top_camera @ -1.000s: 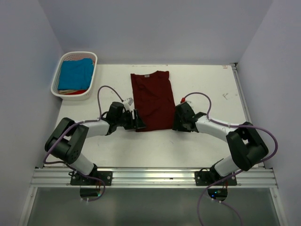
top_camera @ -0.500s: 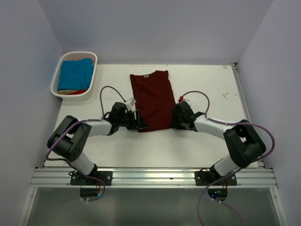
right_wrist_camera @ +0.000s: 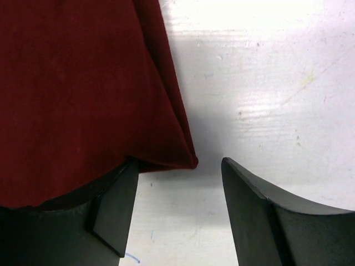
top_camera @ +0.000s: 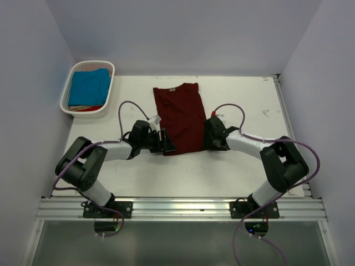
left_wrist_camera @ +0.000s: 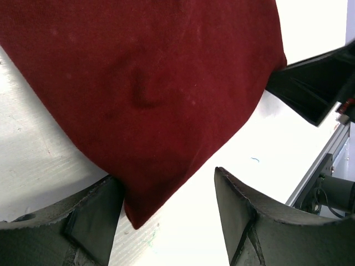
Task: Fold and stack the t-shirts
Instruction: Grab one side of the 2/3 rectangular tshirt with both arms
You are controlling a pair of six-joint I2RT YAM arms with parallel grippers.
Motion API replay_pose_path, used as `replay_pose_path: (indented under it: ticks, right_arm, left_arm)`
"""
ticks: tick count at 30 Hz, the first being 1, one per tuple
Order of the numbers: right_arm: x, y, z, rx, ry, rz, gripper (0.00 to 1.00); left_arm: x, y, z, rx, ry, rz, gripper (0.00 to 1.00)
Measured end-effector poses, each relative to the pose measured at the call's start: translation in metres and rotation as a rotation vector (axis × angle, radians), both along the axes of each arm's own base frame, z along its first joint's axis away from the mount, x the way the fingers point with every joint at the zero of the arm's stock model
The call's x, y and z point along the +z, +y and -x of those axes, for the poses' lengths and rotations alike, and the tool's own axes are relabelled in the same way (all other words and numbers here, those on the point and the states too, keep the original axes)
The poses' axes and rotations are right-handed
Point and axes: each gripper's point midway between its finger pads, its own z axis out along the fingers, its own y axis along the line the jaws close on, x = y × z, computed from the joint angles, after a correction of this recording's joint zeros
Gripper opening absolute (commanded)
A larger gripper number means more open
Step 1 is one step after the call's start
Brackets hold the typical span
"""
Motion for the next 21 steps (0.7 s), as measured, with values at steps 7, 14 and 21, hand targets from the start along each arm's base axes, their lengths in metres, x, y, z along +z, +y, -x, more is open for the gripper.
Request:
replay_pose_path:
  ticks: [7,14,21]
  right_arm:
    - [-0.006,0.002,-0.020,-0.012,-0.008,0.004,0.45]
    - [-0.006,0.005,-0.031,-0.008,-0.038,-0.014,0.31]
    - [-0.007,0.002,-0.030,-0.005,-0.043,-0.018,0.62]
  left_arm:
    - [0.000,0.001,0.000,0.006,-0.001,-0.005,0.69]
    - [-0.002,0.003,-0.001,0.014,-0.003,-0.013,0.66]
    - [-0.003,0.003,-0.001,0.021,0.002,-0.011,0.71]
